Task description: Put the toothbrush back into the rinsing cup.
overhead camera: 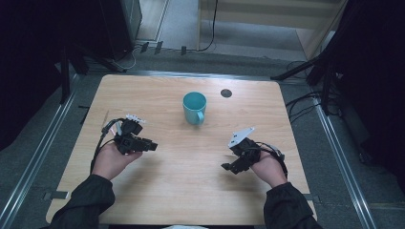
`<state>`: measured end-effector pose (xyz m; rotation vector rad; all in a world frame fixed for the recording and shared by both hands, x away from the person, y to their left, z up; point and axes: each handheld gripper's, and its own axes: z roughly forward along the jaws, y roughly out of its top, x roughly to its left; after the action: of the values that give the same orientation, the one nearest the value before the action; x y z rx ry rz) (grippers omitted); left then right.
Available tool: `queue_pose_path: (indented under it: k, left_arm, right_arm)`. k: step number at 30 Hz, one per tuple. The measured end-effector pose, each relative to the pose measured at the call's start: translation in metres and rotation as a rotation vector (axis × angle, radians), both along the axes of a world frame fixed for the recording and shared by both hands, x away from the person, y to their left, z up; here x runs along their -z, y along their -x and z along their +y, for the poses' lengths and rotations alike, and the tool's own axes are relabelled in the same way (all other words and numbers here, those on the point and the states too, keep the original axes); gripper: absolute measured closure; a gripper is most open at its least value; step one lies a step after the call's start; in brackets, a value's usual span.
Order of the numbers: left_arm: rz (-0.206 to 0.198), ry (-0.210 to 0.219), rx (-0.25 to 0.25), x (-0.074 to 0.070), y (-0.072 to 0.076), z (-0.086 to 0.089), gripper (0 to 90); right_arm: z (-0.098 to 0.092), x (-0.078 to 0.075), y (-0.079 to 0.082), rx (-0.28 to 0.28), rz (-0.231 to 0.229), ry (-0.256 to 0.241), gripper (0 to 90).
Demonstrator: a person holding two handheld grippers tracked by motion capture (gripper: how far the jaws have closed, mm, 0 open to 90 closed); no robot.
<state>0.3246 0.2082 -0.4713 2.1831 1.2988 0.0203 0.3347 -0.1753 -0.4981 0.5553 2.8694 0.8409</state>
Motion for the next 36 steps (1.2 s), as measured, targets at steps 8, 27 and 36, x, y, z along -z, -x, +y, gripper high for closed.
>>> queue_pose_path:
  k: [8,27,36]
  left_arm:
    - [0.031,-0.022,-0.043,-0.001,-0.004,0.012,68.8]
    - [0.123,-0.058,-0.117,0.003,-0.017,0.043,80.9]
    - [0.183,-0.087,-0.157,0.009,-0.023,0.054,89.0]
  right_arm:
    - [0.001,0.001,0.000,-0.002,0.002,0.005,22.4]
    - [0.001,0.001,0.000,-0.004,0.007,0.010,22.4]
    - [0.002,0.001,0.000,-0.006,0.008,0.017,22.4]
